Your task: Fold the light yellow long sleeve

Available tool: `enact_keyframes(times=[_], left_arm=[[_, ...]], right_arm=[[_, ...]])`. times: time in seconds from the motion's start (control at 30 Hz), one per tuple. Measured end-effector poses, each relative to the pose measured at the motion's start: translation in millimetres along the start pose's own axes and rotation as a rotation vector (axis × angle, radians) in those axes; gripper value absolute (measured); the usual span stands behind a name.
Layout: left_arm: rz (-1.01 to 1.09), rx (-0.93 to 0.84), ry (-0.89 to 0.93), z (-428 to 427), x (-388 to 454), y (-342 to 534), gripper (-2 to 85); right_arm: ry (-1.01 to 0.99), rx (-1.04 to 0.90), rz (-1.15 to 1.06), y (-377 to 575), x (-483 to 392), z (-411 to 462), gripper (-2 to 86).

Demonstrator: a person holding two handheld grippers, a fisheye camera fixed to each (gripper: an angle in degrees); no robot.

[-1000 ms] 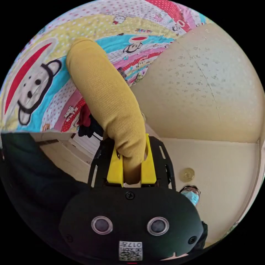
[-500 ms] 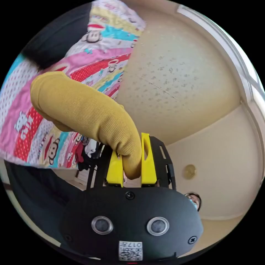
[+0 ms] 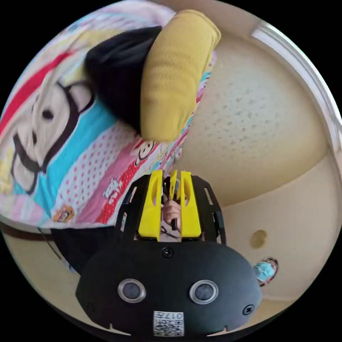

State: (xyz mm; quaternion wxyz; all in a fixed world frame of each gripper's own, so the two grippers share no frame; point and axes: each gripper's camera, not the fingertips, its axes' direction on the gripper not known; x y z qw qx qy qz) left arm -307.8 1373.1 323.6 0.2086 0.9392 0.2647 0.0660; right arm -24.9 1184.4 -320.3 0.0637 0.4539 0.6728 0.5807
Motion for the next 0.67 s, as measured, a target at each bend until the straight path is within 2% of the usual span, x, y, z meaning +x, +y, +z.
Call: enact_keyframes(times=[0.1,0.17,0.2,0.27,0.33,0.43,0.47,0.5,0.53,0.57,0.67], left_arm=[[-0.059,0.033,0.318,-12,-162,66,0.3],[-0.067,0.106,0.315,-34,-218,107,-0.5],[-0.079,0.16,0.268,-52,-241,128,-0.8],[-0.053,0.241,0.206,-80,-256,143,-0.9],[0.022,0.288,0.18,-100,-241,139,-0.9],[0.328,0.264,-0.058,-91,-140,113,-0.9],[0.494,0.228,-0.221,-65,-89,106,-0.8],[0.673,0.201,-0.383,-26,-42,106,-0.7],[0.758,0.189,-0.451,-3,-23,109,-0.6],[0.939,0.172,-0.552,48,6,121,-0.3],[1.42,0.172,-0.656,187,18,187,3.1]], right_arm=[[-0.086,0.011,0.042,27,44,-31,2.3],[-0.083,0.074,0.027,45,41,-61,1.4],[-0.014,0.149,0.016,56,27,-85,1.0],[0.079,0.26,-0.024,67,-7,-116,0.7],[0.07,0.419,-0.145,76,-75,-143,0.4],[0.085,0.563,-0.412,103,-187,-143,0.3],[0.11,0.583,-0.466,112,-210,-137,0.3],[0.148,0.608,-0.562,133,-253,-121,0.3],[0.18,0.623,-0.642,157,-290,-100,0.3],[0.202,0.63,-0.684,171,-308,-88,0.4],[0.467,0.727,-0.848,257,-384,-26,0.5]])
